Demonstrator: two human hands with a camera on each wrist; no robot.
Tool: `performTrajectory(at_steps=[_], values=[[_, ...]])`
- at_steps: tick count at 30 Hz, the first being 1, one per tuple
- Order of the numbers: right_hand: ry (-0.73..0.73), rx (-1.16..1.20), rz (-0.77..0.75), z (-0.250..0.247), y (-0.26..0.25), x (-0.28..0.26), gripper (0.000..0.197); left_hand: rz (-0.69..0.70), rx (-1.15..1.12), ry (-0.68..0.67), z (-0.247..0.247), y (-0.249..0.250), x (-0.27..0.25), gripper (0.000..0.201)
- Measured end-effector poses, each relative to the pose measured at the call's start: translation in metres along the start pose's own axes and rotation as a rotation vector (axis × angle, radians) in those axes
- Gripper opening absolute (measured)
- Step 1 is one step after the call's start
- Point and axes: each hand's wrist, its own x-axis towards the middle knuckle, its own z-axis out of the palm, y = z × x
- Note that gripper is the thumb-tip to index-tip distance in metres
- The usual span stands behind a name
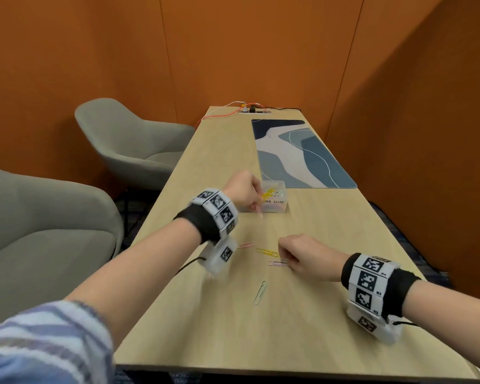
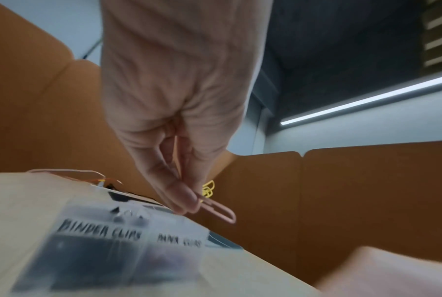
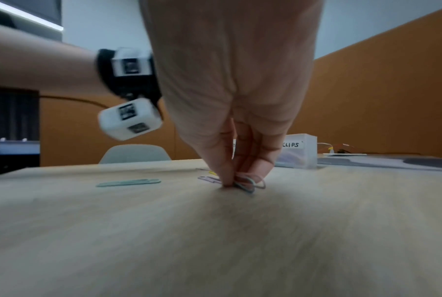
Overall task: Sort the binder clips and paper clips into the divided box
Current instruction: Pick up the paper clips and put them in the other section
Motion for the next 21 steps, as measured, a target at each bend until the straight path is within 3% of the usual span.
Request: performTrajectory(at_steps=[3,5,9,11,15,21], values=[[-0.003,-0.017,0.008,0.002,0.001,0.000,0.013,-0.078,0.028,0.058,-0.002,0.010,0.039,0.020],[-0.030,-0.043,0.023,0.002,0.001,0.001,0.022,-0.093,0.082,0.043,0.003,0.015,0.059,0.006],[-0.090,-0.100,0.023,0.003,0.000,0.003,0.022,-0.087,0.271,0.047,0.016,0.014,0.087,0.017],[-0.092,-0.122,0.007,0.003,0.000,0.003,0.018,-0.069,0.374,0.034,0.020,0.017,0.089,0.004],[-0.100,-0.281,-0.021,0.005,-0.006,0.005,0.024,-0.052,0.491,0.045,0.022,0.018,0.091,0.028],[-0.079,-0.381,-0.031,0.008,-0.014,0.009,0.022,0.044,0.431,0.065,-0.003,0.023,0.051,0.024]])
